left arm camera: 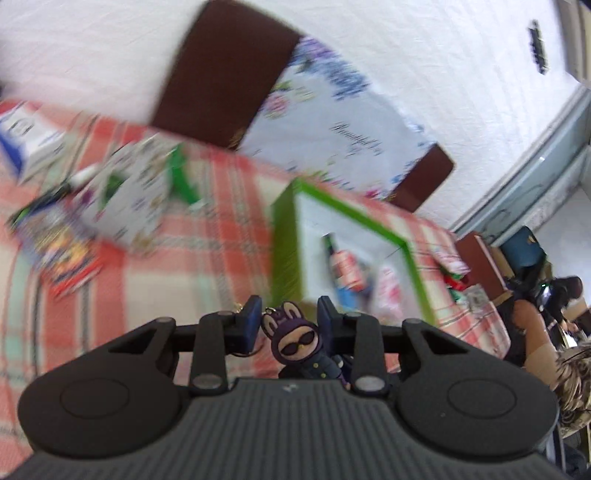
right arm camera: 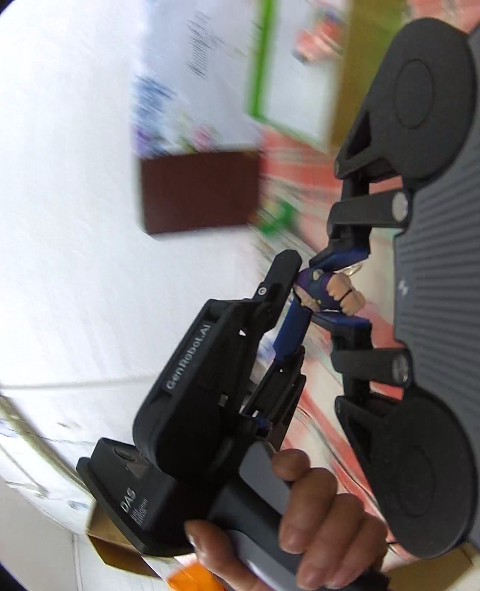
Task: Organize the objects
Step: 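Lower the keychain figure into the green box and release it, then grasp the dark blue card box with the left gripper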
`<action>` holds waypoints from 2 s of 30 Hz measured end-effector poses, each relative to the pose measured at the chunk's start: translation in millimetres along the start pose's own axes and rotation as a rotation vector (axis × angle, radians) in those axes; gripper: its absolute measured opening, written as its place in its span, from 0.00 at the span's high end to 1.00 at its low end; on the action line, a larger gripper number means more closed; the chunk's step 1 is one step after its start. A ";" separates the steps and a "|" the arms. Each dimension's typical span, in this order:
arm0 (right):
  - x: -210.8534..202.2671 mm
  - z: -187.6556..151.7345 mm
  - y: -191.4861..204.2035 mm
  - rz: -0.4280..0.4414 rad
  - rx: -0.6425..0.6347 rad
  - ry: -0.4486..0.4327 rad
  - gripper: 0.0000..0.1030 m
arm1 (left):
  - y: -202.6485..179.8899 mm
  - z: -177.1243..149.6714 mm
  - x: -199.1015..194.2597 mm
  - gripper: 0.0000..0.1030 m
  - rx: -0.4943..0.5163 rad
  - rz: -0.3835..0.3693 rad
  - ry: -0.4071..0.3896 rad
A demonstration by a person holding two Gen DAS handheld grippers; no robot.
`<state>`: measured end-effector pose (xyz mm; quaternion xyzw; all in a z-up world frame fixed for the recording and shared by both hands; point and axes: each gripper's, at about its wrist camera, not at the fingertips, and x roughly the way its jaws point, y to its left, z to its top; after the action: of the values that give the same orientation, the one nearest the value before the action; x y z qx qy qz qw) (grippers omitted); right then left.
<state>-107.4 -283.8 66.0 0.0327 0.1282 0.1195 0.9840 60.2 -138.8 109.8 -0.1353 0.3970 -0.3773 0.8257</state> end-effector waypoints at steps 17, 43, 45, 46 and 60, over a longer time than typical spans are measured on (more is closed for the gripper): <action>48.3 -5.0 -140.6 -0.282 0.151 0.035 0.65 | -79.0 44.8 145.4 0.73 0.206 -0.004 0.095; 38.9 -52.6 -52.4 -0.141 0.171 0.273 0.60 | 56.4 -53.9 33.6 0.72 0.151 0.376 0.059; 50.0 -58.2 -39.7 -0.110 0.162 0.330 0.60 | 80.2 -59.9 20.5 0.72 0.113 0.408 0.054; 54.6 -60.0 -32.0 -0.097 0.145 0.347 0.57 | 91.4 -62.5 11.2 0.72 0.098 0.409 0.033; 188.2 -28.6 58.2 0.114 -0.087 0.341 0.24 | 206.6 -55.0 -76.9 0.75 -0.240 0.384 -0.145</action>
<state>48.5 -180.6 -2.1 -0.0232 0.2857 0.1841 0.9402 94.3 61.8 8.6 -0.1810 0.3971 -0.1530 0.8866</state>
